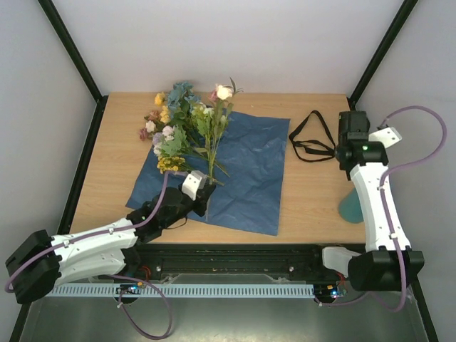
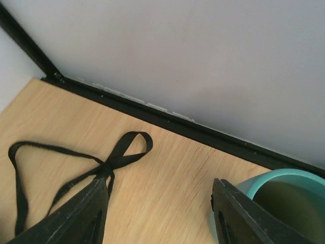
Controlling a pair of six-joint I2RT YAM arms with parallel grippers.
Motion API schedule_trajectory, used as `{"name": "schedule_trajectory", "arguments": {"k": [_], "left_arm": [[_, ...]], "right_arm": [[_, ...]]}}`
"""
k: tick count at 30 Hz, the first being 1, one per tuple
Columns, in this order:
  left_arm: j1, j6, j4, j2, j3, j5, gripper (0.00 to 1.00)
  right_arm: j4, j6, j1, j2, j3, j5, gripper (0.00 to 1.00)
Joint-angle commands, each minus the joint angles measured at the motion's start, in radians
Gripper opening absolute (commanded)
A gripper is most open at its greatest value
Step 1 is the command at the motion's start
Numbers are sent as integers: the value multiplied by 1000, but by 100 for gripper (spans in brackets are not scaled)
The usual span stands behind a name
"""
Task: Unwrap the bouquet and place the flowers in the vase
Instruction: Move the vase to the center of the board.
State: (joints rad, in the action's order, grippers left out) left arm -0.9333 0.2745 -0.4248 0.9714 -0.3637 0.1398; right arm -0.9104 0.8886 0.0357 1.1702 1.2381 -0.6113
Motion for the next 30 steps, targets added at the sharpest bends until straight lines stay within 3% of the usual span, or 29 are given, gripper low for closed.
{"name": "schedule_trajectory", "arguments": {"k": [1, 4, 6, 18, 23, 30], "left_arm": [[-42, -25, -22, 11, -45, 41, 2], [-53, -26, -16, 30, -55, 50, 2], [-61, -29, -10, 38, -63, 53, 2], [-93, -32, -31, 59, -67, 63, 2], [-108, -39, -25, 75, -78, 77, 2], [-128, -54, -14, 67, -83, 115, 2]], "right_arm": [[-115, 71, -85, 47, 131, 82, 56], [-117, 81, -121, 60, 168, 119, 58], [-124, 93, -149, 77, 178, 149, 65], [-101, 172, -325, 50, 66, 340, 62], [-80, 184, -335, 45, 1, 400, 62], [-118, 212, -336, 43, 41, 382, 62]]}}
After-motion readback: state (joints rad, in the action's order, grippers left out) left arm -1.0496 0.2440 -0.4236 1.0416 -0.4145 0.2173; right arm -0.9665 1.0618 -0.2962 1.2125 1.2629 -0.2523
